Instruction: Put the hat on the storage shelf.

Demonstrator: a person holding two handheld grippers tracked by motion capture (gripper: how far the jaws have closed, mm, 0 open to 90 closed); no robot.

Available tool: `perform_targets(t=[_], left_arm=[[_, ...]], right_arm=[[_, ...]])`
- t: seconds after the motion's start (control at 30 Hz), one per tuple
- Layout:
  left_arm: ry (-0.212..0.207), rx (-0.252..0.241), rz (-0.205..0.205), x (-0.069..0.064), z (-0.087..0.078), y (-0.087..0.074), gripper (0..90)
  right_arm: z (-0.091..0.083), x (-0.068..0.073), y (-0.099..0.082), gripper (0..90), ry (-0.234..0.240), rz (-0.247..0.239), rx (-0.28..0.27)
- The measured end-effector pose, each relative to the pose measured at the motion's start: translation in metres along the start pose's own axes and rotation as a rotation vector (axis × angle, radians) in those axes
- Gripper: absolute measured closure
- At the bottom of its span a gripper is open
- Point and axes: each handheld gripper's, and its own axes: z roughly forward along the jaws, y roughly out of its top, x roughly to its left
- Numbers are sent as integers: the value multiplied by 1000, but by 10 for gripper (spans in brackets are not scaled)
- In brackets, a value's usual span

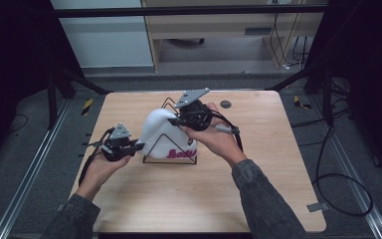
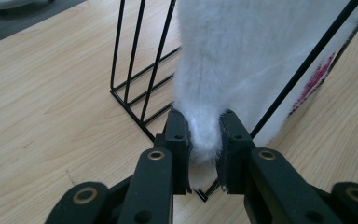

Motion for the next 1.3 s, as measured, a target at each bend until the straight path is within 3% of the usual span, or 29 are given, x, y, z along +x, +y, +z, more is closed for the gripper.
perform_targets(t=[0.77,1.1,1.3], left_arm=[[-7,25,-8,1,6,-10,767],[-2,55,-30,2,9,-18,725],[18,34,-37,4,0,-19,693]], right_arm=[[8,4,-7,803,3,3,30],[12,10,-4,684,15,6,43],[12,11,-3,643,4,9,40]])
